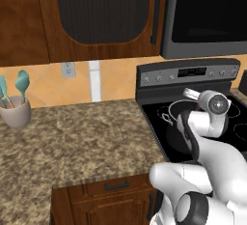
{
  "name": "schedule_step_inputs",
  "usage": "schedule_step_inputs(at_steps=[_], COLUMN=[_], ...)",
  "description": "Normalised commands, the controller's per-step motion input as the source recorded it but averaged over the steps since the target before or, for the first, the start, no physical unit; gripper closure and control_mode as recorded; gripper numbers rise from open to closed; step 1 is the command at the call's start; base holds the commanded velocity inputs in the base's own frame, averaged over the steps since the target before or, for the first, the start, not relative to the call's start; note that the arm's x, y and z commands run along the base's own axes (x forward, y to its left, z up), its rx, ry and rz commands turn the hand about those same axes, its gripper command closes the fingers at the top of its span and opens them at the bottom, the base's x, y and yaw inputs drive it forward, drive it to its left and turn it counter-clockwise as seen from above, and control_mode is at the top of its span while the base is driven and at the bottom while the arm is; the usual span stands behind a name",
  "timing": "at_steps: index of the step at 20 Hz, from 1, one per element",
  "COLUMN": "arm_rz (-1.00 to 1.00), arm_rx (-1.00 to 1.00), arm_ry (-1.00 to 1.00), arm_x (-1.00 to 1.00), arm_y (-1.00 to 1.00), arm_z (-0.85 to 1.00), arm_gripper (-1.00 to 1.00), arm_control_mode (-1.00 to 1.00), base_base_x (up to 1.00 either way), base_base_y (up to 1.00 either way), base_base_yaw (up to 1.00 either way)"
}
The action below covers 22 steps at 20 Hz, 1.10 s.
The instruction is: Put the onion and broccoli in the pot. Retrieve the spatula and lightly stir the vegetables in the pot.
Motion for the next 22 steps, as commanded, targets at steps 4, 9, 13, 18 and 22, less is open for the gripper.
schedule_step_inputs(at_steps=[4,9,13,18,22], arm_rz=[0.00,0.00,0.00,-0.03,-0.05], arm_rx=[-0.15,-0.15,-0.02,-0.01,0.00], arm_ry=[-0.19,-0.13,-0.15,-0.08,0.02], arm_x=[0.50,0.36,-0.56,-0.55,-0.05], arm_y=[0.00,0.01,0.04,0.00,0.00], arm_z=[-0.26,-0.16,0.29,0.63,0.75], arm_gripper=[1.00,1.00,1.00,1.00,1.00], arm_control_mode=[-1.00,-1.00,-1.00,-1.00,-1.00], base_base_x=[0.00,0.00,0.00,0.00,0.00], base_base_y=[0.00,0.00,0.00,0.00,0.00], base_base_yaw=[0.00,0.00,0.00,0.00,0.00])
